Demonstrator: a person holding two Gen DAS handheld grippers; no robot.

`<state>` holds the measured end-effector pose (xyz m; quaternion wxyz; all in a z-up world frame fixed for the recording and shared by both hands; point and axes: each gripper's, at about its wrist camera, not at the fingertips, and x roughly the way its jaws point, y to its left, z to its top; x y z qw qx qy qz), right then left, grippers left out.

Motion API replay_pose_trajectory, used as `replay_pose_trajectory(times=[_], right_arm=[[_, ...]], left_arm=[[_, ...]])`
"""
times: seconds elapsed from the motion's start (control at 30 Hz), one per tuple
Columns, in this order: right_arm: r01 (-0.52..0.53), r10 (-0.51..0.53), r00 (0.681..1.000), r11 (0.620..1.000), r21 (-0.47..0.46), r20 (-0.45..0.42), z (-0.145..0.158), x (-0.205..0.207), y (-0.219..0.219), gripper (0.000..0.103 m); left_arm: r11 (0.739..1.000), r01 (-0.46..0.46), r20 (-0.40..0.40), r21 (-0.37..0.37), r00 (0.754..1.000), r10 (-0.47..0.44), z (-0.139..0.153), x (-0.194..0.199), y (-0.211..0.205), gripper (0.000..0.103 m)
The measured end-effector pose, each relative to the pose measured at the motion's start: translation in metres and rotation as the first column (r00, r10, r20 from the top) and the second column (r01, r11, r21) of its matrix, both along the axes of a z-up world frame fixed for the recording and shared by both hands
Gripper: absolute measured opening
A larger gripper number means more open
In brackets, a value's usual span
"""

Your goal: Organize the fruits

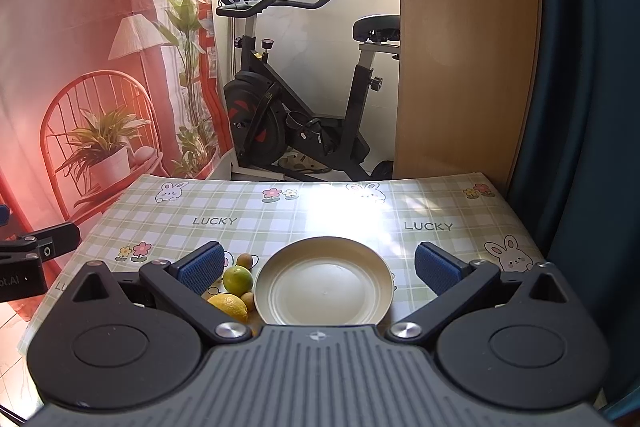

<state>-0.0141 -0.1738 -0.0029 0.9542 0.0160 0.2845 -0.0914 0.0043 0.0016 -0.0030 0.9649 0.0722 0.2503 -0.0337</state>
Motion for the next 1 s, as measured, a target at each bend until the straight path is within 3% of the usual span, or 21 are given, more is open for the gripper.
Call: replay_pose_trajectory(times=[1.0], right_arm=[[0.001, -0.001, 1.0, 1.0, 0.004, -0.002, -0.001, -0.0003, -0.0024, 0.103]], left_arm=[[1.0, -0.005, -0.006, -0.007, 1.0, 0.005, -0.0021, 0.0, 0.001, 0.103]])
